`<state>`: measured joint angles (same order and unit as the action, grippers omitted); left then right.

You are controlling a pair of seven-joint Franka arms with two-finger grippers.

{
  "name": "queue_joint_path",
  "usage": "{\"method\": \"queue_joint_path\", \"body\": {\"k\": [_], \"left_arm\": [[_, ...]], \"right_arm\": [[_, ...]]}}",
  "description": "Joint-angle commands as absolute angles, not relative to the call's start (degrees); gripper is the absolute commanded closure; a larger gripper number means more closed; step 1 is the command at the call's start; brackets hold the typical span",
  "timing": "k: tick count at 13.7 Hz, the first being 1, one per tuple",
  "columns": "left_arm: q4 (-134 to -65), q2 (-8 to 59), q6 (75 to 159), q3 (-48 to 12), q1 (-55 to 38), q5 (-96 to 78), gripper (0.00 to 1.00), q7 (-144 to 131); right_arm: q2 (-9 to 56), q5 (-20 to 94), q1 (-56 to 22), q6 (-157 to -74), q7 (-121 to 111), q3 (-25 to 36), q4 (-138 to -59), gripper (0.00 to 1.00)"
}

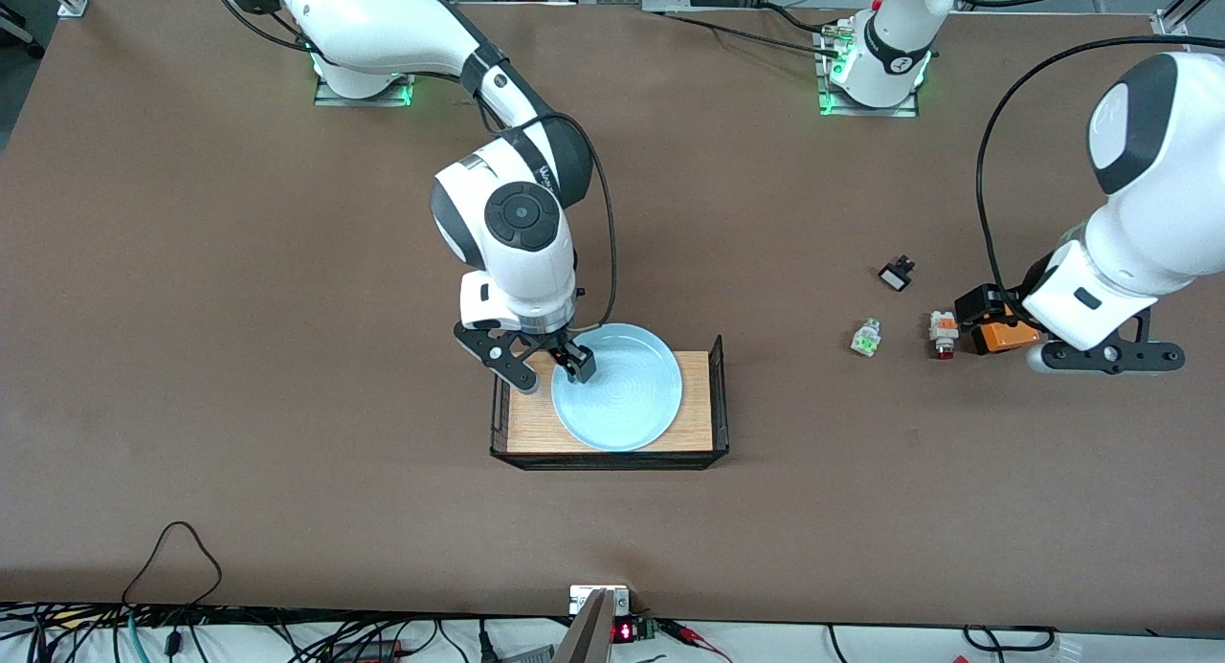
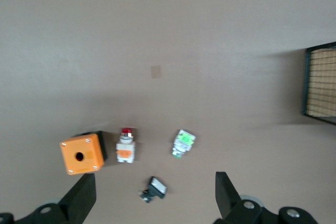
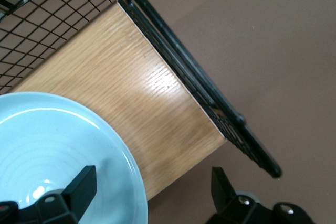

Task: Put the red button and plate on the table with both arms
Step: 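Open the left gripper on the button while the right gripper lowers to the plate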

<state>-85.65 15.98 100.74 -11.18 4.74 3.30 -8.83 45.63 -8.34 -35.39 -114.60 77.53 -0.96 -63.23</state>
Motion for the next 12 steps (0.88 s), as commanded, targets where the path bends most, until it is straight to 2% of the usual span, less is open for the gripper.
{"method": "queue_joint_path", "body": {"k": [1, 8, 10, 12], "left_arm": [[-84.6, 15.0, 99.8, -11.6, 9.2, -0.7, 0.0, -7.3], [-86.8, 13.3, 100.5, -11.9, 10.0, -0.8, 0.0, -1.9], [-86.5, 13.4, 100.1, -11.9, 10.0, -0.9, 0.0, -1.8], [-85.6, 13.5, 99.9, -11.8, 9.8, -0.9, 0.0, -2.5]], "right_arm": [[47.5, -9.2, -36.1, -114.4, 78.0, -0.2, -59.8, 0.03], [50.3, -9.2, -37.7, -115.1, 78.5, -0.1, -56.5, 0.04], [50.3, -9.2, -37.8, -114.5, 78.4, -0.1, -56.5, 0.07], [50.3, -9.2, -37.8, -114.4, 78.4, -0.1, -56.5, 0.18]]}}
